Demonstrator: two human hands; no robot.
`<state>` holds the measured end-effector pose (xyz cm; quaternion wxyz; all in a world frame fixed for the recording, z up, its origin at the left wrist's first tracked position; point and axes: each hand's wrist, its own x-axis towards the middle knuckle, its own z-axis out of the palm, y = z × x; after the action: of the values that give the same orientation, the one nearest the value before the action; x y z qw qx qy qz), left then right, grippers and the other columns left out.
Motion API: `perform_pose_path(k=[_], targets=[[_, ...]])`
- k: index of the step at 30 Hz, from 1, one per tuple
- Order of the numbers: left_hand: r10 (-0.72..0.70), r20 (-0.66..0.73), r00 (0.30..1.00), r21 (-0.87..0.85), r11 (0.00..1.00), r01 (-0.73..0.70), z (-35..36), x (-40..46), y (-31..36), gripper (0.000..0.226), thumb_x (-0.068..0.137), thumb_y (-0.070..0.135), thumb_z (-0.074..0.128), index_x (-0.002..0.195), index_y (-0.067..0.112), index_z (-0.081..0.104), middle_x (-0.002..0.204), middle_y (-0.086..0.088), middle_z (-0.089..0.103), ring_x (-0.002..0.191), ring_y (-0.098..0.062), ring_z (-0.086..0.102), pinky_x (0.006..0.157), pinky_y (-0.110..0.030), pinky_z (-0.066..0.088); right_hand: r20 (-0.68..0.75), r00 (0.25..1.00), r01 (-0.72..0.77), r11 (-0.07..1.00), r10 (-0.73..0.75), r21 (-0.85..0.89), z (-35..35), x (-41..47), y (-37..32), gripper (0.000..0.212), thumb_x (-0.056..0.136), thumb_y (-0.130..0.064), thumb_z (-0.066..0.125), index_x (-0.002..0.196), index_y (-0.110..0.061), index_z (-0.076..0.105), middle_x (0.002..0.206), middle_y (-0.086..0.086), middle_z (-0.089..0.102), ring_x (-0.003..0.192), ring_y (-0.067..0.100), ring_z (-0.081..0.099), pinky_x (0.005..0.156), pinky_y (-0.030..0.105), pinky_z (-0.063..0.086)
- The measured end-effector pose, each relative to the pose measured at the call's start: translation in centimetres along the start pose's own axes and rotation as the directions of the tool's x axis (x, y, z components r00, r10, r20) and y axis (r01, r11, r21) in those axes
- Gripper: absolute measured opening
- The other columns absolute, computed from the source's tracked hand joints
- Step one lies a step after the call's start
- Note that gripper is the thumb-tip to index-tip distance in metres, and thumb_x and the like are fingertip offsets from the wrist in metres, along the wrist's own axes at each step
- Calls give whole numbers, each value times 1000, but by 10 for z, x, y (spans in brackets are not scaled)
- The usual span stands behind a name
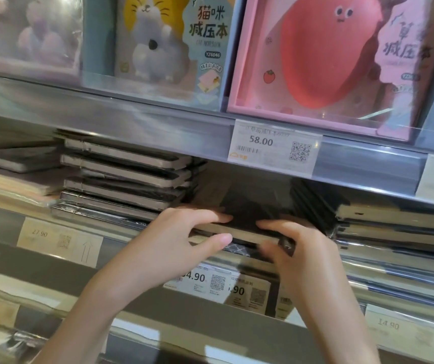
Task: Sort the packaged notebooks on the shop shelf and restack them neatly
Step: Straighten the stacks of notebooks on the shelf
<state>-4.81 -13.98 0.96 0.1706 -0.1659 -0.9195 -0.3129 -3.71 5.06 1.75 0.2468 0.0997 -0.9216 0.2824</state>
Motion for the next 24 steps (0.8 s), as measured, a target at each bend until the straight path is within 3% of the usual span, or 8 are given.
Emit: perform_pose_path(k=[3,6,9,15,17,19,21,24], targets=[[9,-29,1000,28,1000,-8,1,-2,3,54,73,69,44,119,42,56,117,23,55,109,3,49,90,-24,46,-37,999,-29,998,27,-53,0,-1,3,32,91,-23,58,119,-38,60,125,-8,57,103,8,56,82,14,38],[34,-57,998,79,996,-29,6,-7,12,50,78,64,46,126,50,45,115,24,44,114,2,33,94,-22,32,-60,998,-32,992,25,-121,0,-2,5,37,94,-12,52,119,-37,59,121,-10,54,87,1,56,68,6,35],[51,-69,996,100,994,-44,10,-11,20,47,83,59,46,129,51,40,110,25,36,115,-1,28,94,-23,28,-114,993,-62,981,41,-183,-2,-7,5,41,94,-6,47,122,-35,58,122,-1,56,98,16,58,72,17,36],[78,-97,992,56,996,-73,6,-7,11,36,84,52,48,118,43,56,109,30,53,111,6,42,104,-30,34,-146,985,69,988,-89,-137,7,-20,-4,31,93,-30,50,123,-32,57,119,-8,55,90,20,64,76,35,53],[108,-109,988,52,993,-103,9,-11,13,31,86,49,50,116,44,54,98,38,46,100,19,34,101,-25,28,-154,984,65,984,-91,-165,12,-24,-5,33,90,-29,56,123,-28,58,119,-6,54,85,21,66,70,36,55],[121,-126,985,37,992,-117,12,-14,12,28,85,46,52,114,46,52,92,42,40,100,29,26,96,-19,23,-164,976,111,974,-145,-199,15,-27,-2,32,83,-23,68,115,-22,65,109,-2,60,69,19,66,54,32,54],[139,-156,978,22,990,-137,11,-16,11,27,84,43,56,111,47,53,92,43,40,101,31,24,93,-16,23,-186,963,152,965,-193,-213,15,-31,0,34,73,-20,76,106,-21,68,100,0,65,55,15,63,42,27,47],[159,-153,975,73,986,-149,11,-18,11,28,85,43,55,111,49,51,92,46,37,102,34,21,96,-16,19,-235,942,189,957,-241,-221,16,-36,7,38,71,-25,76,108,-26,67,100,-3,65,55,11,60,37,21,41]])
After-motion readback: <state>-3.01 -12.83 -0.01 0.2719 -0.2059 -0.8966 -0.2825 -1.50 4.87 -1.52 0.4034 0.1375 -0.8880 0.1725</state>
